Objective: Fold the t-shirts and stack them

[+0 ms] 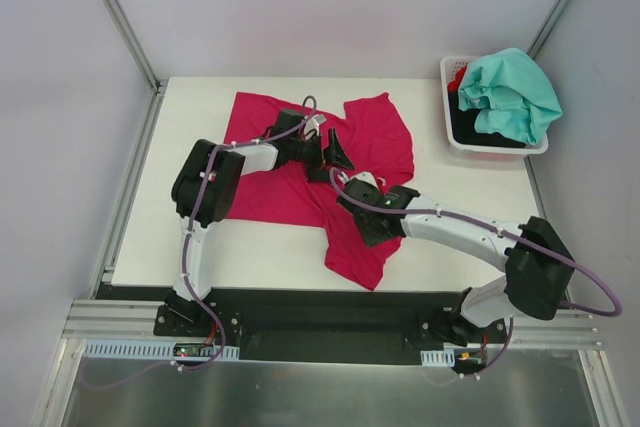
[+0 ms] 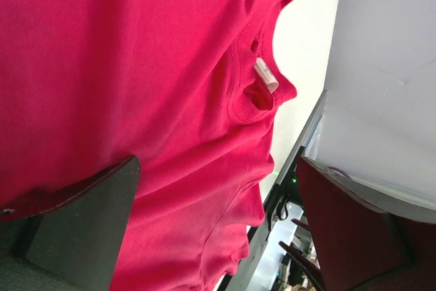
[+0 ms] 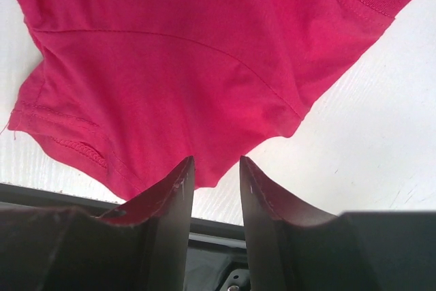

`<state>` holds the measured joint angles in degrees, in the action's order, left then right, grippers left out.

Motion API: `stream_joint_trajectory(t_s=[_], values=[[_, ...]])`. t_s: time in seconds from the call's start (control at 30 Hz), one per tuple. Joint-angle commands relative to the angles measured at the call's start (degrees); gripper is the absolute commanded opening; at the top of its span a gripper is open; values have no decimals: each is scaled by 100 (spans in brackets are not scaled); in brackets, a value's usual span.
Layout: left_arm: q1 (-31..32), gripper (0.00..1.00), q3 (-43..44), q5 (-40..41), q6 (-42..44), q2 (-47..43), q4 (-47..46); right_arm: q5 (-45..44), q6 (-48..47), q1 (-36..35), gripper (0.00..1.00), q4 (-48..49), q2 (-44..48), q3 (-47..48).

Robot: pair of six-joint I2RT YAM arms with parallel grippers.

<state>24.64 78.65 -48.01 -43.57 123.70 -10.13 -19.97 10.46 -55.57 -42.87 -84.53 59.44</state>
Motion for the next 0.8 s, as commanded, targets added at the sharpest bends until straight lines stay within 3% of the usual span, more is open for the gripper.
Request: stream_joint_trajectory(t_s=[0.0,0.33,0.43,0.47,0.77], values=[[-65,99,-16,-427,-474,381,-1607,142,44,20,35,-80,305,24],[128,99,563,-683,-2312,1586,-4115,107,97,-6,35,-687,1131,129],[137,99,555,-719,-3381,1859,-5092,2,79,2,36,-863,1220,208],[128,99,520,-736,-3586,1877,-5757,-16,79,-6,36,-872,1228,226],[-91,99,247,-1228,-5643,1061,-8187,-797,124,81,39,-329,1228,253]])
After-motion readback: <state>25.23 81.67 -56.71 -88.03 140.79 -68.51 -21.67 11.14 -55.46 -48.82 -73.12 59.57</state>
